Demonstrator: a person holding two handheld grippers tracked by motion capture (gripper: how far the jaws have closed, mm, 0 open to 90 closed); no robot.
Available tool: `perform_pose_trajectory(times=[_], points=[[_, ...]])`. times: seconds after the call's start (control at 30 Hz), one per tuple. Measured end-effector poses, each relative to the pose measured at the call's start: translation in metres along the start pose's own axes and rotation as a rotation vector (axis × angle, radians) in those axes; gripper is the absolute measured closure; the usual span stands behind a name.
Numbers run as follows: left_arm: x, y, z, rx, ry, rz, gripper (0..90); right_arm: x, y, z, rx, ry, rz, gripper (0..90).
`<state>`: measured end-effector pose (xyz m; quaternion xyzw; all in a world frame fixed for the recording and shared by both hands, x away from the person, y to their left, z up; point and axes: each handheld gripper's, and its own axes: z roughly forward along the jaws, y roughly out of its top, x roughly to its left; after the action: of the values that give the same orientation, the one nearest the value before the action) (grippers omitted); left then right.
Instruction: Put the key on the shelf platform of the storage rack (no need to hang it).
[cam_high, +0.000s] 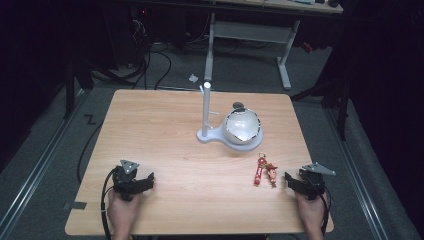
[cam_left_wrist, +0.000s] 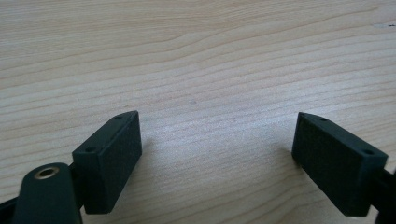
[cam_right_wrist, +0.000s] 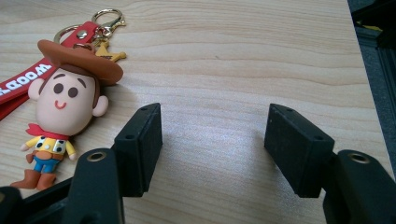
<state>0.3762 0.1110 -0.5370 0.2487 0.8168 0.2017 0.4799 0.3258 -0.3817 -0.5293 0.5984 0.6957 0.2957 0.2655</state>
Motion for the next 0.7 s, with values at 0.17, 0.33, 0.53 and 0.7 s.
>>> perform_pose_trajectory(times=[0.17,0.33,0.53,0.7], points=[[-0.0001,0.0,0.0,0.0,0.001,-0.001,16.1,-0.0002,0.0,-0.0001,0.002,0.001,0.001,37.1],[0.0,0.0,0.0,0.0,0.0,-0.001,16.1,0.0002,0.0,-0.0001,0.002,0.001,0.001,36.8],[-0.0001,0.0,0.0,0.0,0.001,-0.001,16.1,0.0005,-0.0001,-0.0003,0.002,0.0,-0.003,36.9],[-0.0001,0.0,0.0,0.0,0.001,-0.002,16.1,0.0008,-0.0005,-0.0008,0.003,0.001,-0.002,36.8]])
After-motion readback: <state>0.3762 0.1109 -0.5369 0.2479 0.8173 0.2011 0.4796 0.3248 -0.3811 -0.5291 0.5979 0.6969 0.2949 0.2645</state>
